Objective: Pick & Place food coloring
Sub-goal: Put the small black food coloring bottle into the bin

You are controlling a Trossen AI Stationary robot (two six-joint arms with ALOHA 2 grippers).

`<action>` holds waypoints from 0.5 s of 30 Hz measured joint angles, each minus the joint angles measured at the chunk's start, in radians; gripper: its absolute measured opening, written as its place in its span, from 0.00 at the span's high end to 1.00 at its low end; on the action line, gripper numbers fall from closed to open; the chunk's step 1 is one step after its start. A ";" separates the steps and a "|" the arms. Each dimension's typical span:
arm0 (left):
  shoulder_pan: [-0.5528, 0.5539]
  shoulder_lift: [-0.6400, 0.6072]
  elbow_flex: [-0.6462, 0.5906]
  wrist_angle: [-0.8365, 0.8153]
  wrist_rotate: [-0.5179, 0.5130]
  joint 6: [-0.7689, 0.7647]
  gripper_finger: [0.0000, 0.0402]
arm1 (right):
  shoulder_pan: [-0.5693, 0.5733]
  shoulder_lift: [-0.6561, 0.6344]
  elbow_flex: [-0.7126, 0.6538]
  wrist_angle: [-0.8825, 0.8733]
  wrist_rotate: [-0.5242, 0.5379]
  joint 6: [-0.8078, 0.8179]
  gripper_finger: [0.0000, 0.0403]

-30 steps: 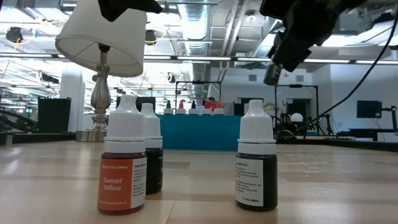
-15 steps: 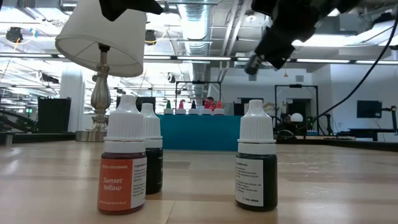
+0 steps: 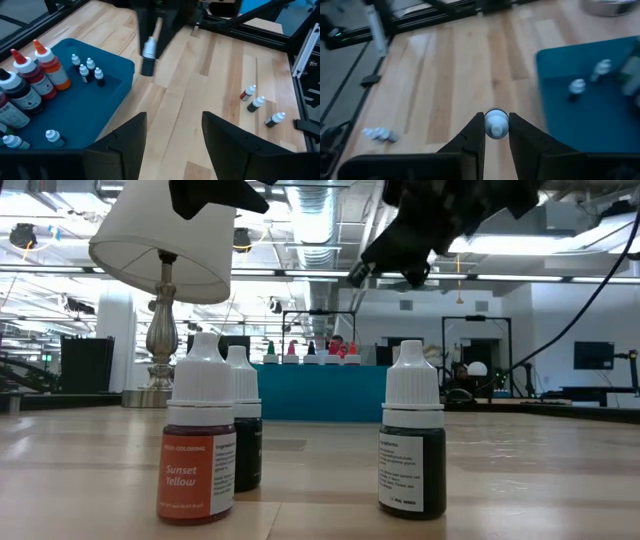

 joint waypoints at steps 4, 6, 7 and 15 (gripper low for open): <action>0.014 0.000 0.000 -0.006 0.000 0.000 0.55 | -0.074 0.011 0.000 0.005 0.000 -0.017 0.85; 0.020 0.000 0.000 -0.009 0.000 0.005 0.55 | -0.117 0.013 -0.001 -0.004 -0.001 -0.017 0.85; 0.022 0.000 0.000 -0.010 0.000 0.007 0.55 | -0.136 0.016 0.000 0.003 -0.002 -0.017 0.85; 0.038 0.000 0.000 -0.055 0.000 0.006 0.55 | -0.254 0.031 0.020 -0.019 -0.055 -0.094 0.85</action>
